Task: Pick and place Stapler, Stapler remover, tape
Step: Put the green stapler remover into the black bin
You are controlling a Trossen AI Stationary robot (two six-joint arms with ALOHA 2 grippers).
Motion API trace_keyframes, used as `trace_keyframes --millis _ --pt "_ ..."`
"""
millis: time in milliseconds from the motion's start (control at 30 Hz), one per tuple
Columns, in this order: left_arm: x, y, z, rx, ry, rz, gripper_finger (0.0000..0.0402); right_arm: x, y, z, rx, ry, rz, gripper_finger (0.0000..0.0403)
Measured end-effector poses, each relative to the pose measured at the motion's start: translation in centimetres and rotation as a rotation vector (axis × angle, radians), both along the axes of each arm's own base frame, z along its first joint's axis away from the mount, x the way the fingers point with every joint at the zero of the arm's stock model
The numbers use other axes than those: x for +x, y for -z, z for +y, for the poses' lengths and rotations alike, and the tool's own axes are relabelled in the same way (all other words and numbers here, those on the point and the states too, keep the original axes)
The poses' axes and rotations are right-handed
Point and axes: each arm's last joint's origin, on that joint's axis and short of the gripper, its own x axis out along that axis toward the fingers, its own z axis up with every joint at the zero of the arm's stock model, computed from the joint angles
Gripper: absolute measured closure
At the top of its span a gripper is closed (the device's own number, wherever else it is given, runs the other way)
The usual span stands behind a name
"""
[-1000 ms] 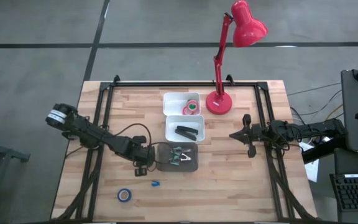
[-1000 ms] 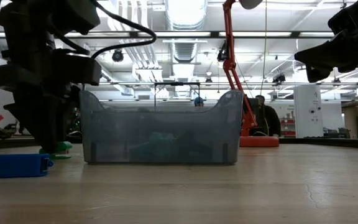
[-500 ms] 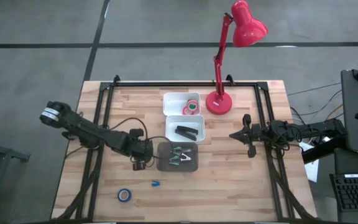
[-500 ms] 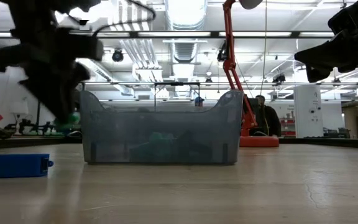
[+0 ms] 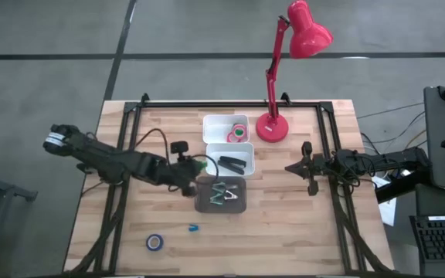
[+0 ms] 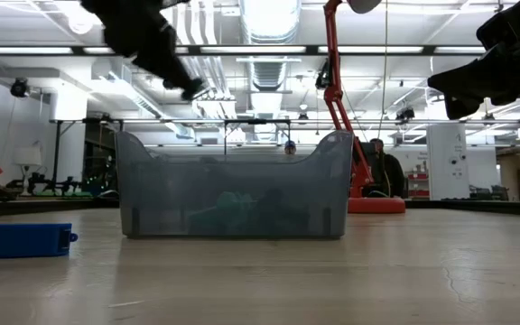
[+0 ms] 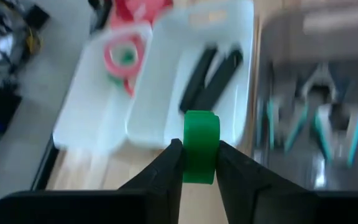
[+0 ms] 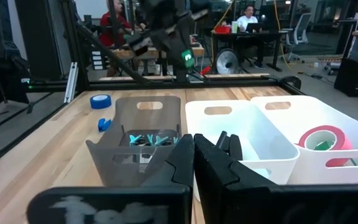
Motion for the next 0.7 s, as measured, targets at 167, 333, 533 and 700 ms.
trace_keyframes --millis 167,333,533,700 --pt "1.5 -1.0 0.8 0.008 0.045 -0.120 0.0324 0.0 0.0 0.0 0.000 0.000 0.000 0.0394" --pt "2.9 -1.1 2.2 -0.003 0.039 -0.209 0.0313 0.0 0.0 0.0 0.000 0.000 0.000 0.0394" --pt "4.8 0.7 4.1 -0.015 -0.031 -0.232 0.0309 0.0 0.0 0.0 0.000 0.000 0.000 0.0394" --pt "6.0 3.2 5.5 -0.044 -0.096 -0.174 0.0319 0.0 0.0 0.0 0.001 0.000 0.000 0.0394"
